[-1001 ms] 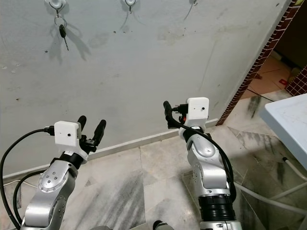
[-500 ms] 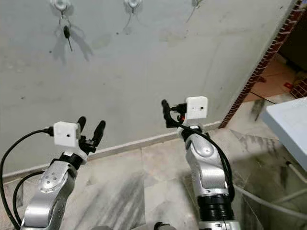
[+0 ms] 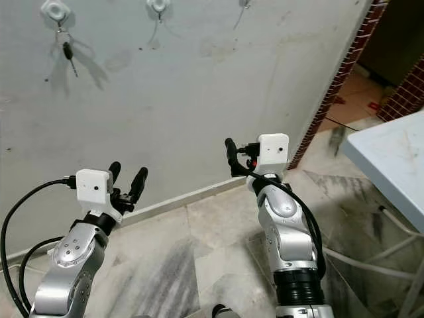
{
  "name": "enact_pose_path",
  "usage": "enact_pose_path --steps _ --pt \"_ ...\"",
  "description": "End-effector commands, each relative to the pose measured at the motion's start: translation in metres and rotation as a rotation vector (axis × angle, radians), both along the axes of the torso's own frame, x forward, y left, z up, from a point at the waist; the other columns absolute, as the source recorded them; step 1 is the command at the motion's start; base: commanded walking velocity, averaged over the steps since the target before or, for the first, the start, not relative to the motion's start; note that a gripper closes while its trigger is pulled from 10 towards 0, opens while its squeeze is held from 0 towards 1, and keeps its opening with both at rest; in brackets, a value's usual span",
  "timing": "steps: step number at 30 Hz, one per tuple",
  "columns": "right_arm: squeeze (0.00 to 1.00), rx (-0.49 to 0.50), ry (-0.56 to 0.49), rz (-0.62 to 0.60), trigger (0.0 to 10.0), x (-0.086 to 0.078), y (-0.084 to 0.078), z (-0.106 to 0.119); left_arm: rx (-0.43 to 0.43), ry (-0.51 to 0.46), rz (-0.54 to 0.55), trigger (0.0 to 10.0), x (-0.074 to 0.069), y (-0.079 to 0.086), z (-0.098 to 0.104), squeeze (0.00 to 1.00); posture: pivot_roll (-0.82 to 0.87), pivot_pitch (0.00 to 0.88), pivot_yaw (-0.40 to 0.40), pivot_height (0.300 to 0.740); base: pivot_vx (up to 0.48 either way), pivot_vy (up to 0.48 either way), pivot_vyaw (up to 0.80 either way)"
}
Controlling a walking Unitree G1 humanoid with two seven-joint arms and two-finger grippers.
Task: Hang keys on a hook
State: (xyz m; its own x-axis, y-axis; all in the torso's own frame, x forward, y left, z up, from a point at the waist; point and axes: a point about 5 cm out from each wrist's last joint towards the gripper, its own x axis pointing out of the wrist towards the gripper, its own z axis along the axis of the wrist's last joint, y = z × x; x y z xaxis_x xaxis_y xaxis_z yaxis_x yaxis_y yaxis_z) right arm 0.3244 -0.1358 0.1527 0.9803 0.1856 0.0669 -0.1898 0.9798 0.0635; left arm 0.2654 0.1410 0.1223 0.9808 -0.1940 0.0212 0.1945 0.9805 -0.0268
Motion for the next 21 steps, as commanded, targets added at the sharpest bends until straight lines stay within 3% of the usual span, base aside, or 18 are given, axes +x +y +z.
enact_pose_path --steps 1,11,21 --pt "0.0 -0.004 0.009 -0.001 10.0 0.0005 0.0001 -0.0005 0.009 0.007 -0.004 10.0 -0.0018 0.0005 -0.0003 0.0 0.11 0.127 0.007 0.74 0.0 0.0 -0.7" --pt "0.0 -0.005 0.01 -0.002 10.0 0.0001 -0.0002 -0.0013 0.008 0.007 -0.004 10.0 -0.0023 0.0009 -0.0003 0.0 0.12 0.127 0.009 0.74 0.0 -0.226 -0.7" --pt "0.0 0.001 0.016 -0.013 10.0 -0.0012 -0.0011 -0.0031 0.001 0.022 -0.003 10.0 -0.0033 0.0016 -0.0019 0.0 0.11 0.136 0.019 0.74 0.0 0.0 -0.7"
